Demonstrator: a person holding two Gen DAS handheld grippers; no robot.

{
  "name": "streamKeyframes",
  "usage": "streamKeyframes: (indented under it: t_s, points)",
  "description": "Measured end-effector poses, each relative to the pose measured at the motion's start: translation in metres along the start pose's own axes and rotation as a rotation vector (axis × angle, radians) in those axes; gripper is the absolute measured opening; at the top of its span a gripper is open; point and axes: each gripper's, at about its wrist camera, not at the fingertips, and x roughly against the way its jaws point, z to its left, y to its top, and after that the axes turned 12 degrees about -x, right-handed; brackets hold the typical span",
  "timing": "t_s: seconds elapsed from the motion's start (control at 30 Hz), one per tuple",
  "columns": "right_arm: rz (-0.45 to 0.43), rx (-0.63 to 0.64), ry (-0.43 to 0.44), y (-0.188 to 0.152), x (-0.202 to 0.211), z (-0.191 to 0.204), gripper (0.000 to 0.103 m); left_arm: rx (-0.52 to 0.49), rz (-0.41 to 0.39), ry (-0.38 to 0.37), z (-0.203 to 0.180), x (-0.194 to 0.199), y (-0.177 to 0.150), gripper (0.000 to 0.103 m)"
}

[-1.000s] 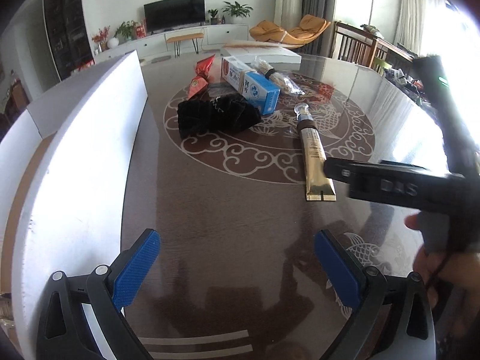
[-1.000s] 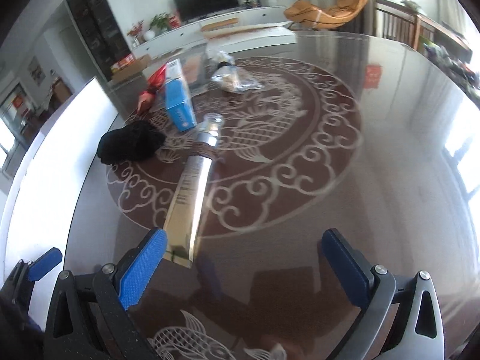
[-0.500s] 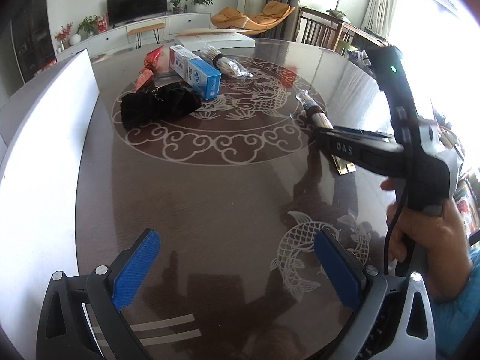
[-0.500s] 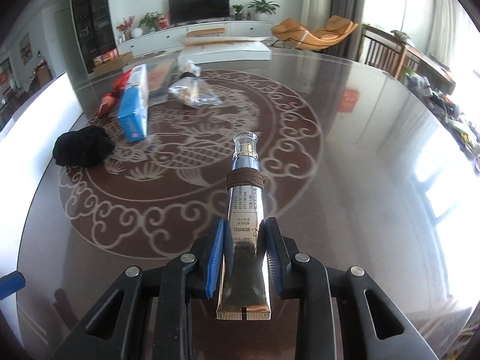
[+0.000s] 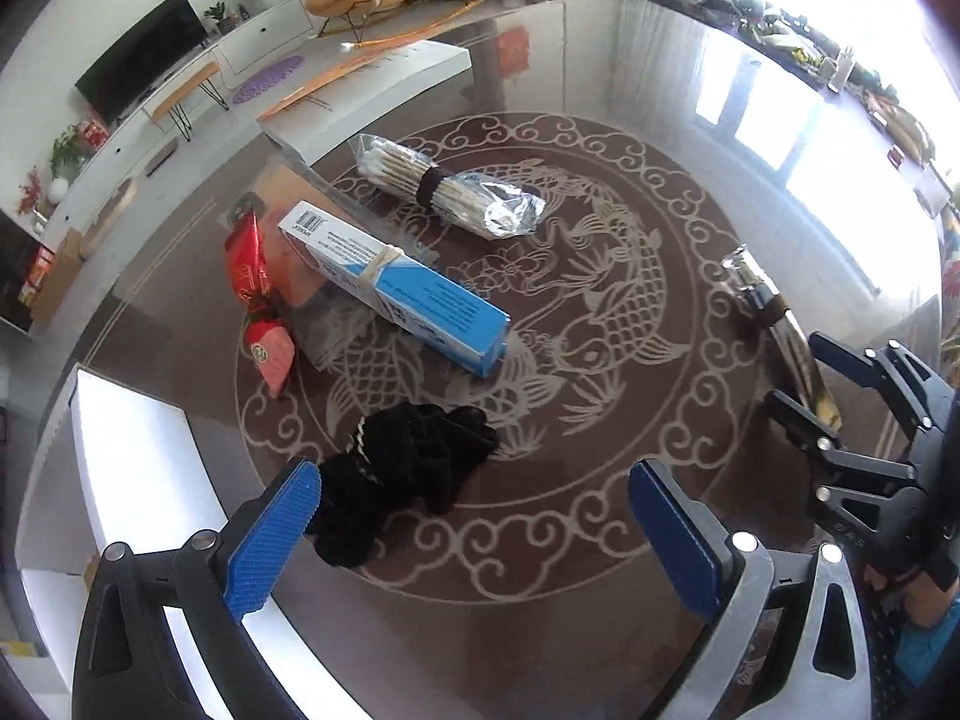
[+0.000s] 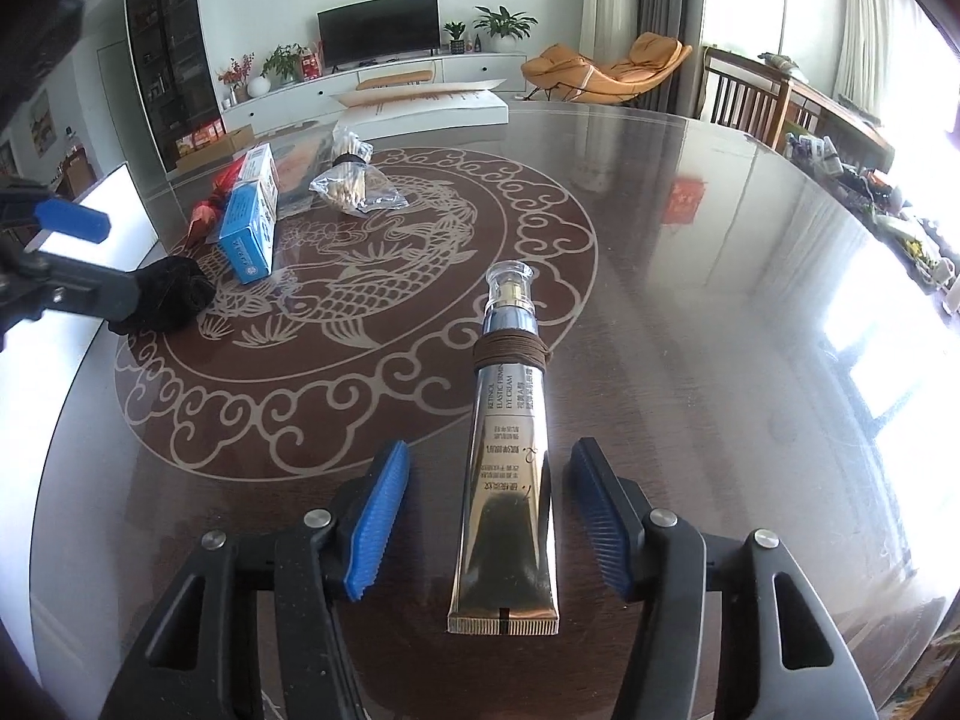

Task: Organize objects
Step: 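Reach the left gripper to the black velvet cloth while the right reaches the gold tube, then grasp the black velvet cloth with the left gripper while the right grasps the gold tube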

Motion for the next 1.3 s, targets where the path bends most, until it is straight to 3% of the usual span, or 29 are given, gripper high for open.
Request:
streamKeyframes:
  t_s: [0.17, 0.3, 0.4, 0.47, 0.57, 0.7, 0.83, 0.97, 1.3]
  points:
    - [0.004, 0.005, 0.001, 0.000, 0.000, 0.000, 0.063, 0.114, 0.052, -0.042, 0.024, -0.037, 0.006, 0.103]
    - [0.003, -0.014, 0.019, 0.000, 0.001, -0.003, 0.064, 0.164, 0.047, -0.095, 0.021, -0.056, -0.002, 0.103]
    - [0.002, -0.026, 0.027, 0.001, 0.001, -0.005, 0.064, 0.185, 0.024, -0.250, 0.005, -0.051, -0.011, 0.103]
    - [0.001, -0.034, 0.030, 0.002, 0.001, -0.006, 0.064, 0.156, 0.002, -0.290, -0.011, -0.039, -0.017, 0.103]
    - [0.002, -0.036, 0.032, 0.002, 0.000, -0.006, 0.065, 0.105, -0.027, -0.216, -0.026, -0.024, -0.023, 0.103]
    - [0.003, -0.033, 0.029, 0.002, 0.000, -0.005, 0.065, 0.119, -0.008, -0.105, -0.024, -0.028, -0.027, 0.103]
    - [0.007, -0.049, 0.033, 0.003, 0.000, -0.007, 0.071, 0.169, 0.028, -0.107, -0.024, -0.046, -0.038, 0.103]
    - [0.014, -0.081, 0.033, 0.003, 0.001, -0.013, 0.081, 0.186, -0.032, -0.074, -0.026, -0.044, -0.047, 0.103]
    - [0.017, -0.092, 0.043, 0.002, 0.002, -0.015, 0.084, 0.234, -0.100, -0.034, -0.032, -0.035, -0.062, 0.103]
